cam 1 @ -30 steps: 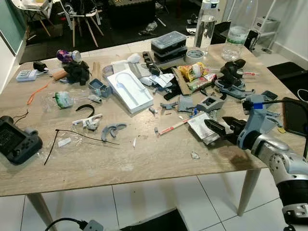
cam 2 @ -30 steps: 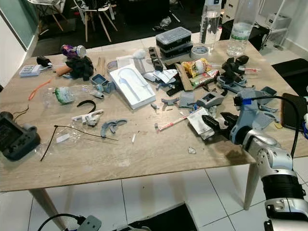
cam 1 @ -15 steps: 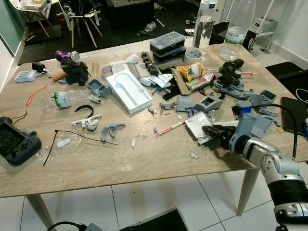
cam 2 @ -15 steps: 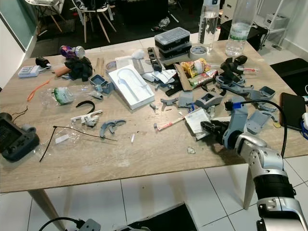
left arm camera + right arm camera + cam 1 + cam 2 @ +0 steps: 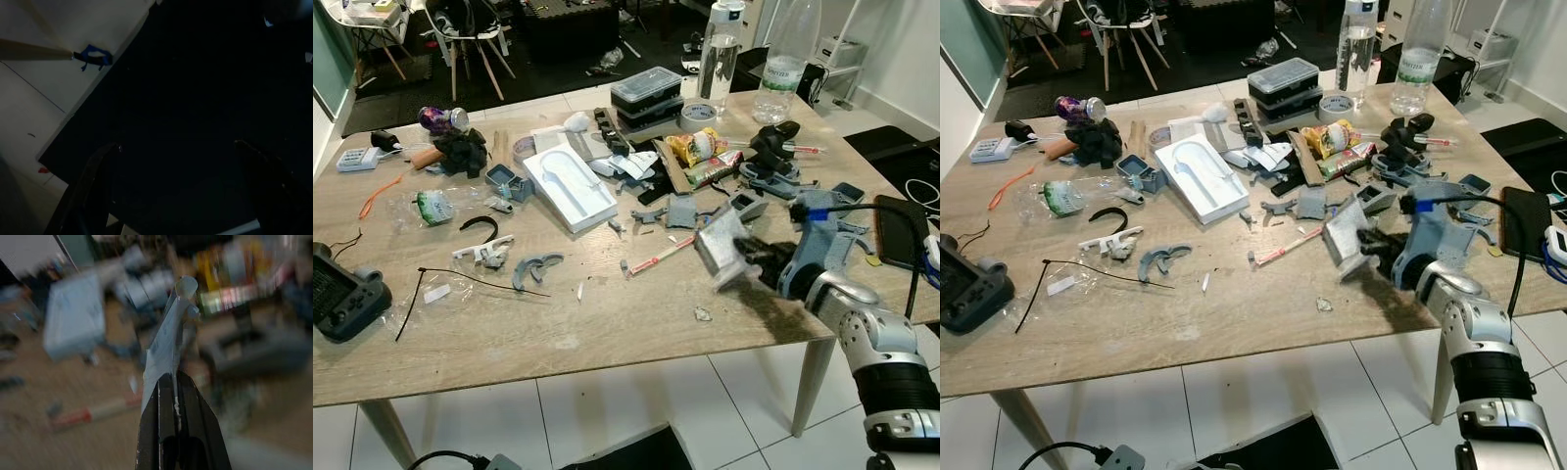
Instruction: Picking trash to rubbish bin
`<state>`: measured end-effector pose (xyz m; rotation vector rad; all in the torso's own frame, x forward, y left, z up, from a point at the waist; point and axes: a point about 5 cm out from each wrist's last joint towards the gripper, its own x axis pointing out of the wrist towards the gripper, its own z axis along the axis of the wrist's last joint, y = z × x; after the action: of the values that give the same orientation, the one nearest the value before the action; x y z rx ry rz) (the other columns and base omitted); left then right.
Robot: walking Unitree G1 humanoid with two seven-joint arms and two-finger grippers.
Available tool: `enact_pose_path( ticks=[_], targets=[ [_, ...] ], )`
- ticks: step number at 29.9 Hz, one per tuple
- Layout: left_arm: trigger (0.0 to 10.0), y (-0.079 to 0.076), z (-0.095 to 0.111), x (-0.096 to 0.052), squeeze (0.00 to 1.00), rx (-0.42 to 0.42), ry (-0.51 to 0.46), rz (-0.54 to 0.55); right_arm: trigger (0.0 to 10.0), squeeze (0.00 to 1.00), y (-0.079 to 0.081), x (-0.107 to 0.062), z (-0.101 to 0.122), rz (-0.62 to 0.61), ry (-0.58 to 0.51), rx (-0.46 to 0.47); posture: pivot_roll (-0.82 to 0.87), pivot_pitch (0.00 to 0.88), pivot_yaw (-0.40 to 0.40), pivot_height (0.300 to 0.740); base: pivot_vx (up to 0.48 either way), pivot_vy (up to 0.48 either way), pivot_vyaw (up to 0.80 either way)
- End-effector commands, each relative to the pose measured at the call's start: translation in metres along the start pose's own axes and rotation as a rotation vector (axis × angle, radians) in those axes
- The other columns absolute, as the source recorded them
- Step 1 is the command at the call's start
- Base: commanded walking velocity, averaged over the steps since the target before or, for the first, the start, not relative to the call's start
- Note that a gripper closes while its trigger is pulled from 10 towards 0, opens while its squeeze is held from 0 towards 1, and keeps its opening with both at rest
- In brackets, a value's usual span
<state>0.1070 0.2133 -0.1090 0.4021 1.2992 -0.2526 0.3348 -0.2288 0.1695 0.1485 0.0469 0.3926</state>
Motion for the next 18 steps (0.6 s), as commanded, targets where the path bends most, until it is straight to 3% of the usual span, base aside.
enact_pose_path(
  ticks=[1, 5, 6, 8, 9, 14, 18],
  targets=[
    [10.0, 0.001, -0.008, -0.001, 0.00, 0.002, 0.022, 0.006, 0.0, 0.00, 0.006, 0.002, 0.017, 0.039, -0.110, 0.017, -0.12, 0.086, 0.051, 0.740, 0.000, 0.000, 0.00],
    [10.0, 0.001, -0.007, -0.001, 0.00, 0.002, 0.020, 0.013, 0.0, 0.00, 0.014, 0.002, 0.032, 0.091, -0.206, 0.063, -0.12, 0.086, 0.051, 0.740, 0.000, 0.000, 0.00],
    [10.0, 0.003, -0.006, -0.001, 0.00, -0.004, 0.016, 0.028, 5.3, 0.00, 0.028, 0.000, 0.045, 0.203, -0.304, 0.106, -0.12, 0.086, 0.051, 0.740, 0.000, 0.000, 0.00],
    [10.0, 0.004, -0.006, -0.001, 0.00, -0.006, 0.014, 0.033, 5.3, 0.00, 0.033, -0.001, 0.048, 0.241, -0.329, 0.115, -0.12, 0.086, 0.051, 0.740, 0.000, 0.000, 0.00],
    [10.0, 0.005, -0.005, -0.001, 0.00, -0.011, 0.012, 0.041, 10.0, 0.00, 0.041, -0.003, 0.051, 0.302, -0.354, 0.135, -0.12, 0.086, 0.051, 0.740, 0.000, 0.000, 0.00],
    [10.0, 0.007, -0.004, -0.001, 0.00, -0.015, 0.006, 0.048, 10.0, 0.00, 0.077, -0.014, 0.056, 0.568, -0.409, 0.176, -0.12, 0.086, 0.051, 0.740, 0.000, 0.000, 0.00],
    [10.0, 0.007, -0.004, -0.001, 0.00, -0.019, 0.003, 0.049, 10.0, 0.00, 0.087, -0.017, 0.055, 0.646, -0.406, 0.191, -0.12, 0.084, 0.059, 0.740, 0.000, 0.000, 0.00]
  ],
)
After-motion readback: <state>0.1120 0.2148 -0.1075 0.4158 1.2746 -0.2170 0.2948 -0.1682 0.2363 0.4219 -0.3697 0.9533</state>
